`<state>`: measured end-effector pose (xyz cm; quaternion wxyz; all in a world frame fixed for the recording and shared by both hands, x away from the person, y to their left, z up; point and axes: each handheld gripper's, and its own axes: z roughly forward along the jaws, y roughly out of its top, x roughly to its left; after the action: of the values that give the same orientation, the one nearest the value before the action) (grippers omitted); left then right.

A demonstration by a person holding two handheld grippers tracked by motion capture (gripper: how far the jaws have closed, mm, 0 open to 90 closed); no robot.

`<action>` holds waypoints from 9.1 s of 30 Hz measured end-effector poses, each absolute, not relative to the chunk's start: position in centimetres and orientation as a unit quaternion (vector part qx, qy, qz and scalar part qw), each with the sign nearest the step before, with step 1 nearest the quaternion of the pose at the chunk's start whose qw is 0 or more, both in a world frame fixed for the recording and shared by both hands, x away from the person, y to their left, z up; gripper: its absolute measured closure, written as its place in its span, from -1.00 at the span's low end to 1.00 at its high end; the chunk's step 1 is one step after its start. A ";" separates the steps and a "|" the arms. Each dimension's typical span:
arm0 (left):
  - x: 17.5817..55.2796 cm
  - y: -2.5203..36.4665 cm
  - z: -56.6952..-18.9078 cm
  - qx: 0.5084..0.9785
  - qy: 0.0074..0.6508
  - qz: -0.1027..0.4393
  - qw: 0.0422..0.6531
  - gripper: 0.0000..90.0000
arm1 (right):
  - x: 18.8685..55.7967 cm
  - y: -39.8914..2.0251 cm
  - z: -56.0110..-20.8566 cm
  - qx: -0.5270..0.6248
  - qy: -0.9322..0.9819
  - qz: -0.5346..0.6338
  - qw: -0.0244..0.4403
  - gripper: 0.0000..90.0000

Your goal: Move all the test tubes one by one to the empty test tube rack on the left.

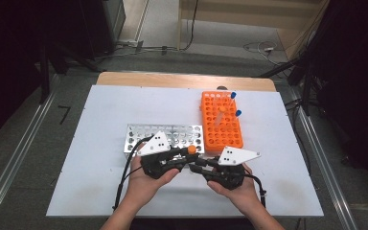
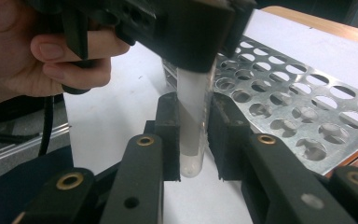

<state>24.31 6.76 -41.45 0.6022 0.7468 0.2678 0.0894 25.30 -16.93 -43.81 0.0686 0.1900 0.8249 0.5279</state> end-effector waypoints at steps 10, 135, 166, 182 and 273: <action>25.3 7.8 -40.9 0.733 0.282 0.105 0.610 0.66 | 26.1 -20.6 -43.3 0.217 0.806 0.543 0.089 -0.40; 26.7 11.5 -42.5 0.713 0.367 0.144 0.580 -1.00 | 32.2 -25.8 -45.2 0.347 0.772 0.511 0.146 -0.68; 26.1 12.7 -43.8 0.708 0.379 0.120 0.583 -1.00 | 39.5 -19.8 -46.8 0.454 0.770 0.409 0.185 0.39; 26.0 12.3 -43.9 0.712 0.380 0.119 0.578 -1.00 | 39.0 -18.9 -46.4 0.446 0.763 0.413 0.220 0.62; 23.2 6.3 -42.7 0.758 0.257 0.086 0.593 0.66 | 24.8 -16.5 -43.9 0.183 0.846 0.497 0.056 0.62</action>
<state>23.24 6.26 -42.66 0.5926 0.7585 0.2571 0.0864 24.77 -16.45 -43.91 0.0560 0.1832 0.8460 0.4975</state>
